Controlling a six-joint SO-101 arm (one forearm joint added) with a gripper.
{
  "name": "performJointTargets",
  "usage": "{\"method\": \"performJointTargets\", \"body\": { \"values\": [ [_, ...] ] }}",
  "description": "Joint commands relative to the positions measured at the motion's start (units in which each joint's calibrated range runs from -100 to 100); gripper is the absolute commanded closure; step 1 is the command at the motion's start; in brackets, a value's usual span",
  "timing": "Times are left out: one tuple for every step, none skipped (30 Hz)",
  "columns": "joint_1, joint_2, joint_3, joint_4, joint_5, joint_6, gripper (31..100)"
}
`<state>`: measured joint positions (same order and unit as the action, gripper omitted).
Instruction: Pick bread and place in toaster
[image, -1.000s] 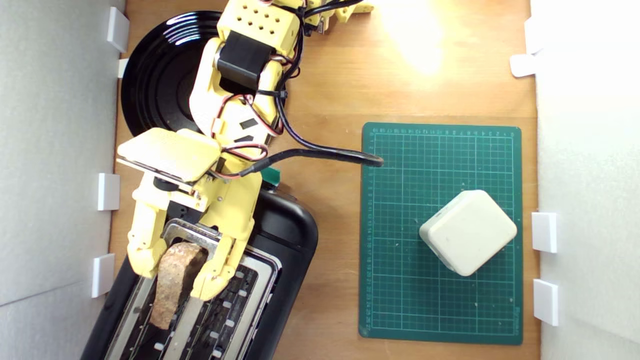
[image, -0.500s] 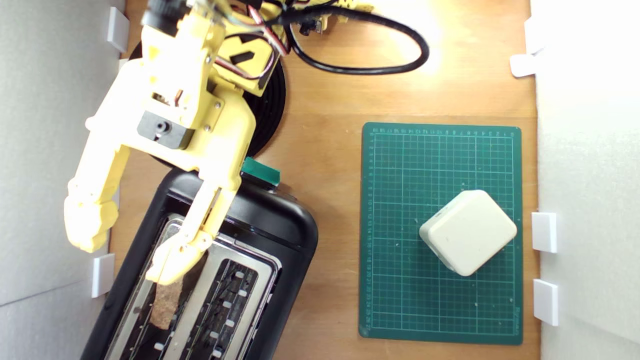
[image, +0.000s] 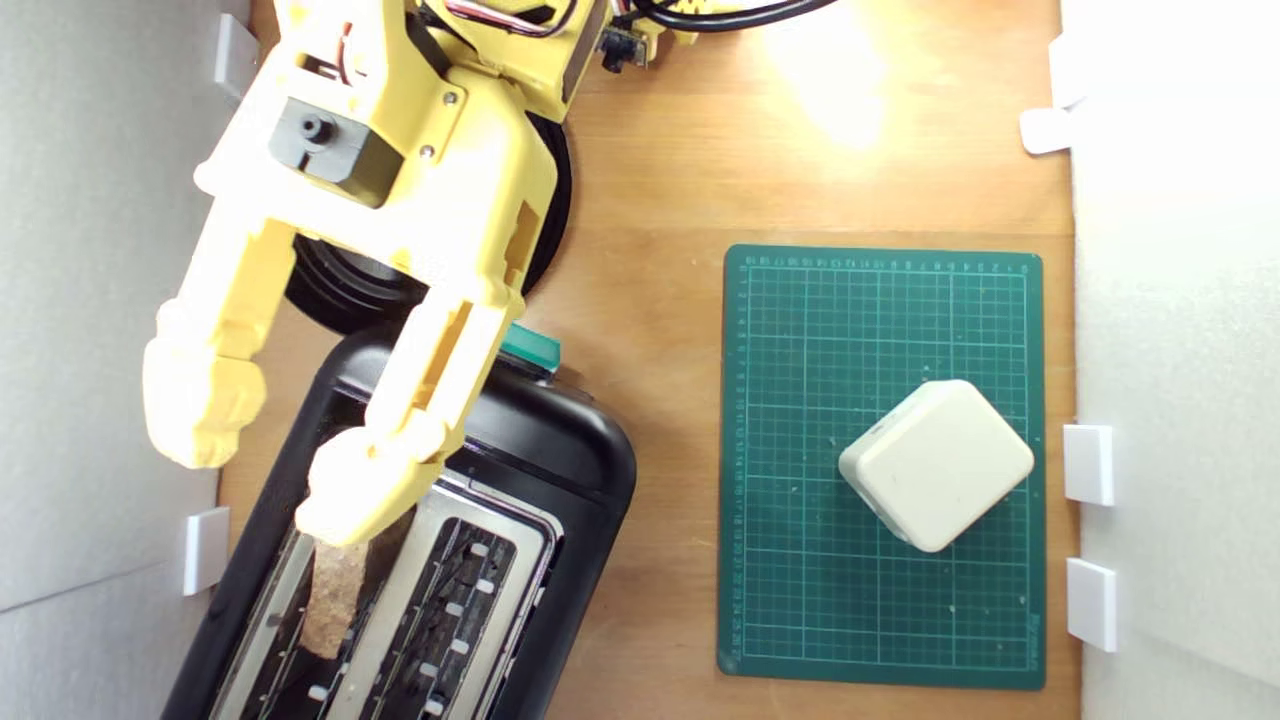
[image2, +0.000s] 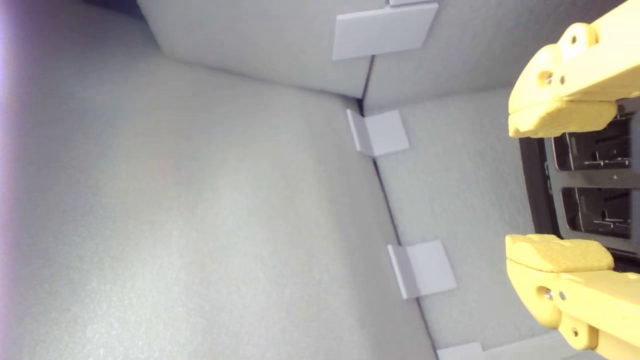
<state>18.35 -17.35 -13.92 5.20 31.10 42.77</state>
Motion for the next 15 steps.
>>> {"method": "performJointTargets", "body": {
  "values": [
    [-2.5, -5.1, -1.0, 0.3, 5.7, -1.6, 51.7],
    [-3.3, -5.6, -0.9, 0.3, 7.4, -2.1, 51.7],
    [-4.4, -6.4, -0.9, 0.3, 9.4, -3.0, 51.7],
    [-5.1, -6.5, -0.9, 0.3, 10.5, -3.6, 51.7],
    [-5.5, -6.7, -0.9, 0.3, 11.2, -4.1, 51.7],
    [-6.3, -6.7, -0.9, 0.3, 11.9, -4.8, 51.7],
    [-6.8, -6.8, -0.9, 0.3, 12.3, -5.6, 51.7],
    [-7.2, -6.8, -0.9, 0.3, 12.7, -6.4, 51.7],
    [-7.6, -6.9, -0.9, 0.3, 13.0, -7.1, 51.7],
    [-8.1, -7.5, -0.7, 0.3, 13.1, -7.9, 51.7],
    [-8.6, -8.2, 0.1, 0.3, 13.1, -8.6, 51.7],
    [-9.0, -9.0, 1.5, 0.3, 13.1, -9.3, 51.7],
    [-9.3, -10.1, 3.3, 0.3, 13.1, -9.9, 51.7],
    [-9.8, -11.4, 5.4, 0.3, 13.1, -10.4, 51.7],
    [-10.3, -13.1, 7.8, 0.3, 13.0, -10.8, 51.7]
  ]
}}
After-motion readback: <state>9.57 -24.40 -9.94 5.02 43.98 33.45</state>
